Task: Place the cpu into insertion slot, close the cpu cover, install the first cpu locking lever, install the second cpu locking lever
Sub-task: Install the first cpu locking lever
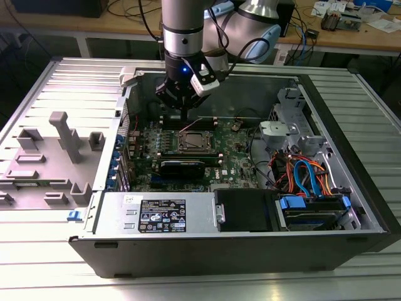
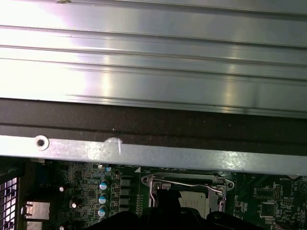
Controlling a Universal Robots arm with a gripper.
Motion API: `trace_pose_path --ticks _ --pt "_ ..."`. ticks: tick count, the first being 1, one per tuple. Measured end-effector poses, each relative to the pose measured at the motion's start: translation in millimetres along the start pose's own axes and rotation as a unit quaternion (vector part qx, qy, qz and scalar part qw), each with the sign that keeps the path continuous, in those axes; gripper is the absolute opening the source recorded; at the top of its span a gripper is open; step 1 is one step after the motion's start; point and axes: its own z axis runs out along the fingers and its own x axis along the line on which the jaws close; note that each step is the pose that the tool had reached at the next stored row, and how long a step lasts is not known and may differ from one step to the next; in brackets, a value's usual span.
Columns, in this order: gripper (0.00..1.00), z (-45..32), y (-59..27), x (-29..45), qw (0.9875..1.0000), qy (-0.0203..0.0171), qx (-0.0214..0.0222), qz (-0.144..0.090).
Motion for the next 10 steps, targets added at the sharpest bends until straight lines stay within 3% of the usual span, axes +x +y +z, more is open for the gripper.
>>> trace_pose_path --ticks 5,8,9,10 --pt "0.11 5.0 0.2 -0.1 1.0 0.0 0.0 0.0" --pt "0.11 9.3 0.1 -4.5 1.0 0.0 0.0 0.0" --pt "0.11 9.9 0.0 -5.1 1.0 0.0 -0.0004 0.0" --pt "0.11 10.2 0.0 -5.1 1.0 -0.0003 -0.0041 0.0"
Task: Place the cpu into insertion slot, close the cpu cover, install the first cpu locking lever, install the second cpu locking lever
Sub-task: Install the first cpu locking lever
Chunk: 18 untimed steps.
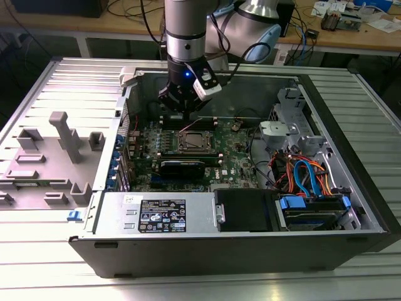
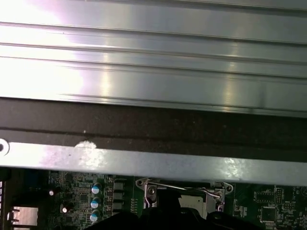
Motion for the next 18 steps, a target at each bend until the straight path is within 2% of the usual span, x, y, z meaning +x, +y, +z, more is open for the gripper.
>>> trace_pose_path --ticks 3,4,6,10,18 --pt "0.11 1.3 0.0 0.0 0.9999 -0.001 -0.0135 0.0" --pt "0.11 1.9 0.1 -0.1 0.9999 -0.0011 -0.0148 0.0" --pt "0.11 2.5 0.0 -0.6 0.9999 -0.001 -0.0147 0.0" --pt "0.11 4.9 -0.4 -7.2 0.9999 -0.001 -0.0147 0.0" --pt "0.11 10.6 -0.7 -9.3 0.9999 -0.001 -0.0147 0.0"
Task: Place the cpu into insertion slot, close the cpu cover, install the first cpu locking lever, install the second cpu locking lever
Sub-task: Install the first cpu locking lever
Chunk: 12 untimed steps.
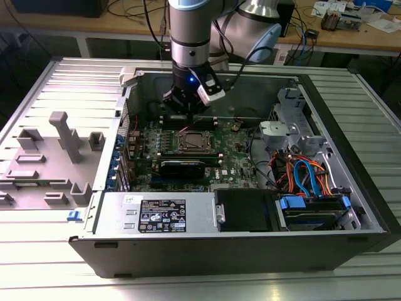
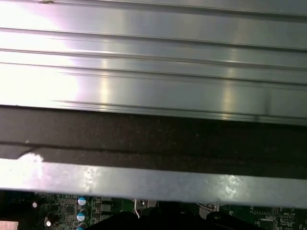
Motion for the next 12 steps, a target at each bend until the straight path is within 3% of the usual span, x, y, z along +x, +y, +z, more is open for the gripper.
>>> trace_pose_path --ticks 12 --pt "0.11 1.1 -0.8 -13.1 1.0 -0.0001 -0.0001 0.0"
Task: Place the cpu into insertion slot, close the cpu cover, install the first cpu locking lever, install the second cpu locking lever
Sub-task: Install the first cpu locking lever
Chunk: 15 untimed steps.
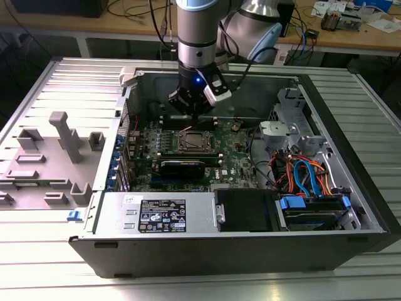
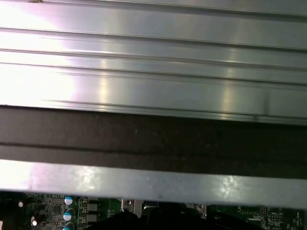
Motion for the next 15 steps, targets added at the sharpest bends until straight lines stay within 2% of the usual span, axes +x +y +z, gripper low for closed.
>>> trace_pose_path --ticks 15 --pt "0.11 12.7 -0.8 -10.8 1.0 -0.0001 0.0001 0.0"
